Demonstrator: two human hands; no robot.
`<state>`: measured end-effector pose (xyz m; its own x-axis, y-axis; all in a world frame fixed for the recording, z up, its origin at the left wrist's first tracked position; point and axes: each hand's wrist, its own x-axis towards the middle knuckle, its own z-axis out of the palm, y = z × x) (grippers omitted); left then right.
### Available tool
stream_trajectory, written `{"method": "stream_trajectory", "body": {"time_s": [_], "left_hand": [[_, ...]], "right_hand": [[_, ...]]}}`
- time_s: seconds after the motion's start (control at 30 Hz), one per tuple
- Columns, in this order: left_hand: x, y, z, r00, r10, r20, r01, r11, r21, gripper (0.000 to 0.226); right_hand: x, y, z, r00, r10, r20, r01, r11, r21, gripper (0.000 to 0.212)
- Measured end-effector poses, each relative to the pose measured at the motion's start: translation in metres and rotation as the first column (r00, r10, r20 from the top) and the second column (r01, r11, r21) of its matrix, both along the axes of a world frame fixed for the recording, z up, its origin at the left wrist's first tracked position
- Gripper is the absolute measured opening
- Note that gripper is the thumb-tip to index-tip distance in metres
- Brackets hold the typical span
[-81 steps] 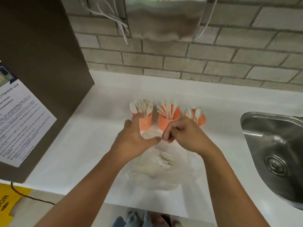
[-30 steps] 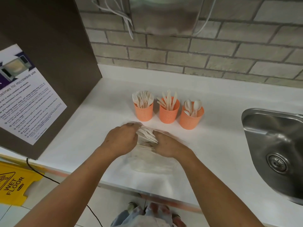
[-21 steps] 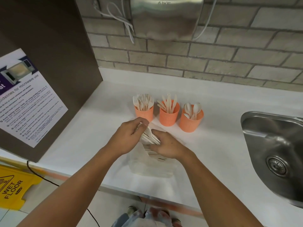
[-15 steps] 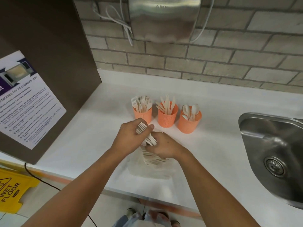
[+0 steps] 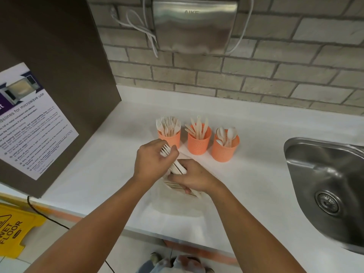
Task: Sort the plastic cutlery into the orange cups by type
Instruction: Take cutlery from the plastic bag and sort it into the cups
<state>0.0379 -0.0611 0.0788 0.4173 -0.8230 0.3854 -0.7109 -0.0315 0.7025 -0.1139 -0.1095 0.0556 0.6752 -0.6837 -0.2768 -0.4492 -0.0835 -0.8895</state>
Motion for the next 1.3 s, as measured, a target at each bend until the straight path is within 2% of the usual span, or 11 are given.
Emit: {"method": "stream_trajectory", "body": {"time_s": [0.1,0.27,0.37,0.47,0.57,0.73,0.97,1.07,1.17,1.23,1.3], "left_hand": [[0.005,-0.005,0.009,0.998,0.055,-0.008,-0.055,0.998,-0.005,0.041],[-0.001,-0.003,0.013,1.000,-0.028,0.001,0.028,0.995,0.093,0.010],[-0.010,0.003,0.016,0.993,-0.098,0.069,0.093,0.993,0.067,0.027],[-0.012,0.004,0.018,0.983,-0.134,0.126,0.131,0.991,0.030,0.024],[-0.012,0.000,0.026,0.958,-0.195,0.213,0.176,0.979,0.103,0.034],[-0.012,-0.003,0.034,0.968,-0.222,0.115,0.208,0.970,0.123,0.024],[-0.015,-0.015,0.034,0.974,-0.201,0.106,0.193,0.977,0.088,0.016],[-0.014,-0.020,0.039,0.948,-0.231,-0.220,0.247,0.968,0.045,0.013],[-0.016,-0.024,0.045,0.759,-0.190,-0.622,0.214,0.976,-0.038,0.012],[-0.017,-0.028,0.043,0.704,-0.165,-0.690,0.248,0.969,0.021,0.035],[-0.017,-0.032,0.036,0.736,-0.163,-0.657,0.331,0.933,0.139,0.039]], "right_hand": [[-0.008,0.001,-0.008,1.000,-0.007,-0.026,0.005,0.998,-0.067,0.017],[-0.012,0.004,-0.012,0.993,-0.114,0.032,0.116,0.990,-0.078,0.021],[-0.011,0.005,-0.007,0.986,-0.139,0.089,0.149,0.982,-0.115,0.019],[-0.013,0.006,-0.007,0.963,-0.223,0.152,0.248,0.952,-0.179,0.012],[-0.014,0.006,-0.005,0.947,-0.257,0.191,0.288,0.945,-0.154,0.008],[-0.013,0.003,-0.005,0.916,-0.327,0.233,0.365,0.919,-0.145,0.015],[-0.011,-0.005,0.003,0.892,-0.331,0.308,0.399,0.897,-0.192,0.017],[-0.010,-0.008,0.007,0.914,-0.297,0.278,0.359,0.909,-0.211,0.009],[-0.010,-0.010,0.019,0.917,-0.289,0.277,0.317,0.946,-0.063,0.020],[-0.009,-0.014,0.028,0.911,-0.317,0.262,0.285,0.946,0.152,0.030],[-0.008,-0.019,0.033,0.920,-0.300,0.252,0.231,0.935,0.269,0.027]]}}
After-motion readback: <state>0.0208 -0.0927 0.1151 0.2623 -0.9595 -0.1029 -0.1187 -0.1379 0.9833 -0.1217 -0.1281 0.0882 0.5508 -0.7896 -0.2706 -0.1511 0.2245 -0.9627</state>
